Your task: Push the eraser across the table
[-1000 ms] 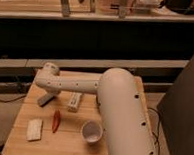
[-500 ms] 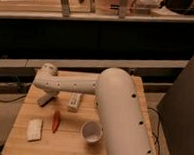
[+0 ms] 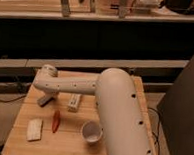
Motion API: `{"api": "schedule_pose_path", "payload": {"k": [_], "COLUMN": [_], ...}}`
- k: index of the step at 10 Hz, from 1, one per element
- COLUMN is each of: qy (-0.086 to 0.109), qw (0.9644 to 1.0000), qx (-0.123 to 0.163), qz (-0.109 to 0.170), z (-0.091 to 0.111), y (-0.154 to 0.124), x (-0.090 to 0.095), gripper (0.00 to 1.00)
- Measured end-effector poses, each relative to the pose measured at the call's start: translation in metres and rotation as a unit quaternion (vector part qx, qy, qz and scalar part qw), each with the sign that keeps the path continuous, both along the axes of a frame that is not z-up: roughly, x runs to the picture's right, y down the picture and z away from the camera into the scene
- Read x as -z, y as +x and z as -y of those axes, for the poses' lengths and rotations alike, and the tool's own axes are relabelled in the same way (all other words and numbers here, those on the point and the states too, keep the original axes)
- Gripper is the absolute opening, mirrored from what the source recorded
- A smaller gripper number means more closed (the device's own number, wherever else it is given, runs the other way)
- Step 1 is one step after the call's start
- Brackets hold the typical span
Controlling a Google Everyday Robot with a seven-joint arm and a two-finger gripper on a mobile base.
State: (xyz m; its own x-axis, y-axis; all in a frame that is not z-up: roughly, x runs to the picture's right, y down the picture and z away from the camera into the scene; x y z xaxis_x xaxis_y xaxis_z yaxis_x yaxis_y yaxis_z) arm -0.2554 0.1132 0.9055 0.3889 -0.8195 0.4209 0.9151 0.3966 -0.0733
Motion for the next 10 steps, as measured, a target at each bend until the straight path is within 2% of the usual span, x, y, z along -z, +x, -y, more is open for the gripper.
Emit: {"api": "schedule_pose_path", "payload": {"k": [10], "qy": [0.005], "qw": [0.9998], "qx": [0.01], "qz": [0.014], "z": [-0.0061], "y": [-0.0066], "x": [-0.0035], "gripper": [0.04]}}
